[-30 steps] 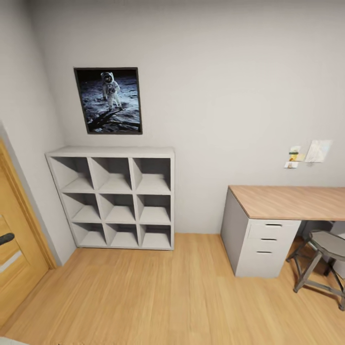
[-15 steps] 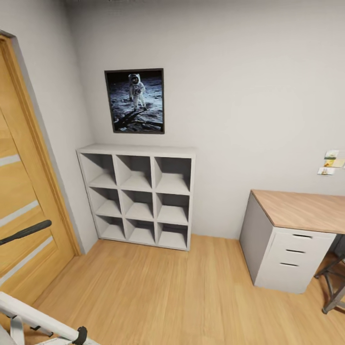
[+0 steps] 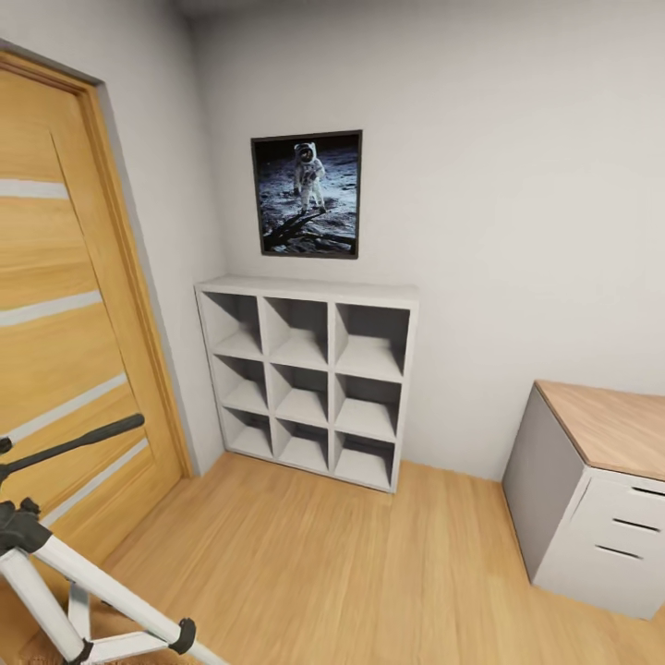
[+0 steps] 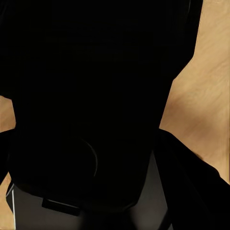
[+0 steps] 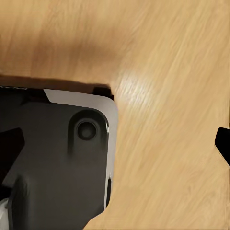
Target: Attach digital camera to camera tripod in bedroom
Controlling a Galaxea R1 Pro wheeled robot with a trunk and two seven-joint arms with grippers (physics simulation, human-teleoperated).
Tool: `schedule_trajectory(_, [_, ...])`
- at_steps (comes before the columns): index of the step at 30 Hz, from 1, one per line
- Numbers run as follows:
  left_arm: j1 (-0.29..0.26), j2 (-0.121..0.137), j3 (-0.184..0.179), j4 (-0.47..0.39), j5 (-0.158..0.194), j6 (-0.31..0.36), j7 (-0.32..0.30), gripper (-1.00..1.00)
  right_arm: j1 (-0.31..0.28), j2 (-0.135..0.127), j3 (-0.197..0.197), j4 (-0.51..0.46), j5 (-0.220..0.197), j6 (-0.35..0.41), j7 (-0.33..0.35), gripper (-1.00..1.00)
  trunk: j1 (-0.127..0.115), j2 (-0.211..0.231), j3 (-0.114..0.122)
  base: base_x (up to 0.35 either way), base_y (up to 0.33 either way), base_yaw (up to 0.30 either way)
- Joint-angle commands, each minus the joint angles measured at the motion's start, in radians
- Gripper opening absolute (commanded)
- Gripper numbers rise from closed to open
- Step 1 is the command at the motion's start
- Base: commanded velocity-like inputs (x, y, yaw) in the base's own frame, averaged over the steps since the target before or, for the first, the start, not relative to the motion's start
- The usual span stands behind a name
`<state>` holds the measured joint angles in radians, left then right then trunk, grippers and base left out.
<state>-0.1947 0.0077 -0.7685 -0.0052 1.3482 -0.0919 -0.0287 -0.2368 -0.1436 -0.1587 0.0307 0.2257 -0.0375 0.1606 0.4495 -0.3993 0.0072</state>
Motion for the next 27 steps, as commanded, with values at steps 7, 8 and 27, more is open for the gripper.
schedule_trajectory(7, [0.0,0.001,-0.008,0.001,0.011,-0.002,-0.005,-1.0,-0.001,-0.001,-0.009,0.003,0.009,-0.004,0.002,1.0,0.001,-0.001,0.0,0.05,-0.032,0.283])
schedule_trajectory(8, [0.0,0.001,-0.008,0.001,0.011,-0.002,-0.005,-1.0,-0.001,-0.001,-0.009,0.003,0.009,-0.004,0.002,1.0,0.001,-0.001,0.0,0.016,-0.01,0.283])
schedule_trajectory(27, [0.0,0.002,-0.006,0.002,0.014,-0.002,-0.004,-1.0,-0.001,-0.001,-0.009,0.003,0.009,-0.004,0.0,1.0,0.001,-0.001,0.0,0.003,-0.019,0.283])
